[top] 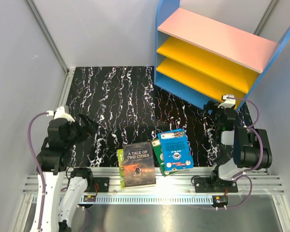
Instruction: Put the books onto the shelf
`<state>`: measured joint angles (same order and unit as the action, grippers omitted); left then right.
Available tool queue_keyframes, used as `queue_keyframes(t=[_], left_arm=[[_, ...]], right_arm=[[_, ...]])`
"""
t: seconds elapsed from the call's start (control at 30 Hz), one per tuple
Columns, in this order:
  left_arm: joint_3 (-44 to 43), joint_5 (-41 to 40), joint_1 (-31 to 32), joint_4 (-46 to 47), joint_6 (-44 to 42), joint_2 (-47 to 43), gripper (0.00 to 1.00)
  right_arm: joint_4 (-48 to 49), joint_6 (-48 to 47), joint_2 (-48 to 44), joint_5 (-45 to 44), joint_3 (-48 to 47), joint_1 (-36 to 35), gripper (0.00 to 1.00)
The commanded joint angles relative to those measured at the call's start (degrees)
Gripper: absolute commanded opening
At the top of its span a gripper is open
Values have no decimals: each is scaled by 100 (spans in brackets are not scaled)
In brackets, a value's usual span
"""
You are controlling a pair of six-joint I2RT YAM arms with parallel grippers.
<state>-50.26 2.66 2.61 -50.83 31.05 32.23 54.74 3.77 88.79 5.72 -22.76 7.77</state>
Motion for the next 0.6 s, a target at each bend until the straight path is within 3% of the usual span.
queue_keyframes(t=[0.0, 0.2, 0.33, 0.43, 0.47, 0.57], left_arm=[[-124, 411, 2, -1006, 727, -199, 99], [-554, 456, 2, -2422, 640, -638, 99], [-476, 630, 3, -2730, 622, -1112, 99], [-283, 745, 2, -2775, 832, -1254, 99], [-222, 815, 2, -2722, 859, -1306, 99], [-151, 860, 2, -2669, 816, -1255, 99]], right_arm=[[300, 1, 15, 61, 0, -4, 100], [300, 1, 6, 79, 9, -4, 100], [335, 9, -142, 150, 122, -4, 100], [380, 37, -826, 279, 473, -4, 100], [110, 45, -1298, 498, 457, -4, 100], [-3748, 684, -2257, -155, -769, -152, 100]])
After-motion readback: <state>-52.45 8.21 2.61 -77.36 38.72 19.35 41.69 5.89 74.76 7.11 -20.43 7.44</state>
